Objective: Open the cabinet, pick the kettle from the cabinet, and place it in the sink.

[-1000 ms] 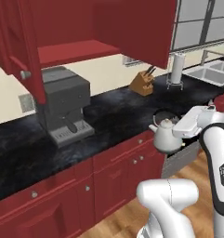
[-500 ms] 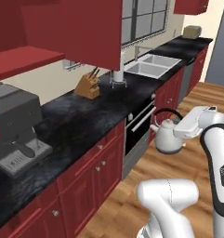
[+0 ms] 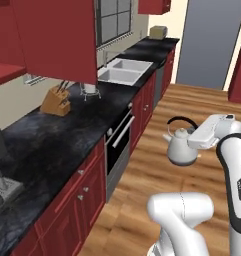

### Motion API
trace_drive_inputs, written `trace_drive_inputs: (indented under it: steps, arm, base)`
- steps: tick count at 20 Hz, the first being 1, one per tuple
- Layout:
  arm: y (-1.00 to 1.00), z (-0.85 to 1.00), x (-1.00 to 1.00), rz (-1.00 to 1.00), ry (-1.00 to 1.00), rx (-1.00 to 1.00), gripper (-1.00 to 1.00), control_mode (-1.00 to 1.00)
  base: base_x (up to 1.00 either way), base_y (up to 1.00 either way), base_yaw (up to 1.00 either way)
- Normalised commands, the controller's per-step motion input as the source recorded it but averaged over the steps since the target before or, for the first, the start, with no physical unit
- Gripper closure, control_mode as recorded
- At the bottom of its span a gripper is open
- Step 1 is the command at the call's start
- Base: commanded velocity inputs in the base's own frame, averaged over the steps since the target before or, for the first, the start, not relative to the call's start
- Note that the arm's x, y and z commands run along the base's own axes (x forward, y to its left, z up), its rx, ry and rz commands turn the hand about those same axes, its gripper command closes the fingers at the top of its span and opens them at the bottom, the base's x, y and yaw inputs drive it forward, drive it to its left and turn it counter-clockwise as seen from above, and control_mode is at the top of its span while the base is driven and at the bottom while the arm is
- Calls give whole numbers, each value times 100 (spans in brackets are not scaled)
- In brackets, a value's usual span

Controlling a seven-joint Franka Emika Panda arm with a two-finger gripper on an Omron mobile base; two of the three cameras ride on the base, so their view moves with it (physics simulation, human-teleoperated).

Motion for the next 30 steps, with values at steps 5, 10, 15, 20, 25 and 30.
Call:
trace_drive_inputs:
  steps: [5, 10, 15, 20, 25, 30]
  arm:
    - [0, 0, 0, 0, 0, 0, 100, 100]
    - [0, 0, 0, 0, 0, 0, 100, 100]
    - [0, 0, 0, 0, 0, 0, 100, 100]
    - [0, 0, 0, 0, 0, 0, 100, 100]
    - [0, 0, 0, 0, 0, 0, 100, 100]
    - [0, 0, 0, 0, 0, 0, 100, 100]
  base:
    - [55, -2, -28]
    - [63, -2, -17]
    - [68, -1, -12]
    - [70, 0, -9]
    - [70, 0, -9]
    - [71, -3, -6]
